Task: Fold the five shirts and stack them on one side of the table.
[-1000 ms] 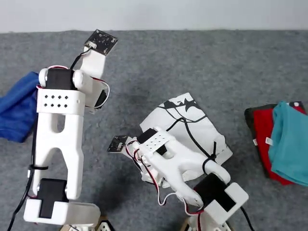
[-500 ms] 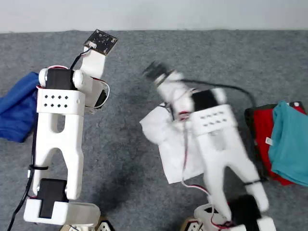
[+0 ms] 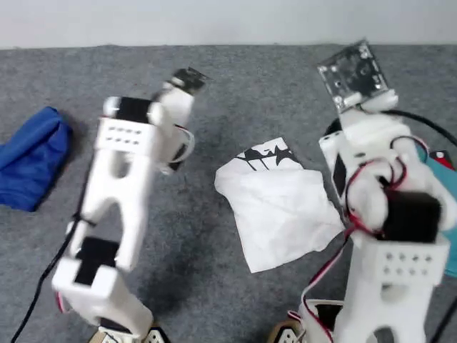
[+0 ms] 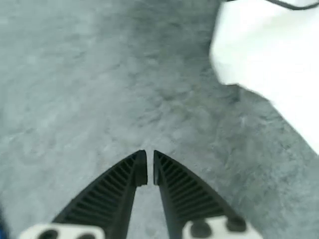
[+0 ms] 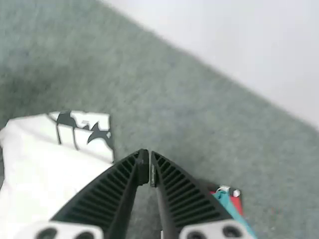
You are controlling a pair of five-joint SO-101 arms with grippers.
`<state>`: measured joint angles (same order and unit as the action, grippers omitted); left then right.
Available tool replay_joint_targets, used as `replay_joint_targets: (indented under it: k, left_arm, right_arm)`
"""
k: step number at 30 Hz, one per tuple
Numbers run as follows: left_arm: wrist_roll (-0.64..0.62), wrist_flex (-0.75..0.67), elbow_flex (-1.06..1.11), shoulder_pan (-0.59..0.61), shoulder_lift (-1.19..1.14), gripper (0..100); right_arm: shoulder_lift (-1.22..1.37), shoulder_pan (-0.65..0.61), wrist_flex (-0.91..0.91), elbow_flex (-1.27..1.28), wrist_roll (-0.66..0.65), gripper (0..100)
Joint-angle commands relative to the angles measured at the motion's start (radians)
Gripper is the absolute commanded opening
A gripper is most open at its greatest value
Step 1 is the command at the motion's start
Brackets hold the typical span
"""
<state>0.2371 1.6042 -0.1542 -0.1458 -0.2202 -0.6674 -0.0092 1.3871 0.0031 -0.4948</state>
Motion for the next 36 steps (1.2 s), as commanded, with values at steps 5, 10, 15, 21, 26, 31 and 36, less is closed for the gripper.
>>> replay_joint_targets:
  k: [5, 10, 15, 21, 26, 31, 36]
  left_arm:
    - [-0.002, -0.057, -0.015, -0.072, -0.169, 4]
    - [-0.002, 0.005, -0.064, -0.068, -0.169, 4]
    - [-0.002, 0.043, -0.097, -0.072, -0.169, 4]
    - [-0.002, 0.043, -0.097, -0.074, -0.169, 4]
    - [-0.002, 0.043, -0.097, -0.071, -0.169, 4]
    - [-0.002, 0.043, -0.097, -0.074, -0.173, 4]
    - [-0.002, 0.043, -0.097, -0.071, -0.175, 4]
  right_arm:
    - [-0.024, -0.053, -0.008, 0.299, 0.015, 6.0]
    - [0.059, -0.027, -0.242, 0.542, 0.164, 23.4]
    - [0.277, -0.022, -0.443, 0.594, 0.198, 21.5]
    - [0.587, -0.027, -0.519, 0.468, 0.199, 21.4]
    - [0.785, -0.025, -0.518, 0.367, 0.23, 21.1]
    - [0.885, -0.021, -0.518, 0.298, 0.226, 8.5]
    - [0.854, -0.001, -0.449, 0.262, 0.232, 0.4]
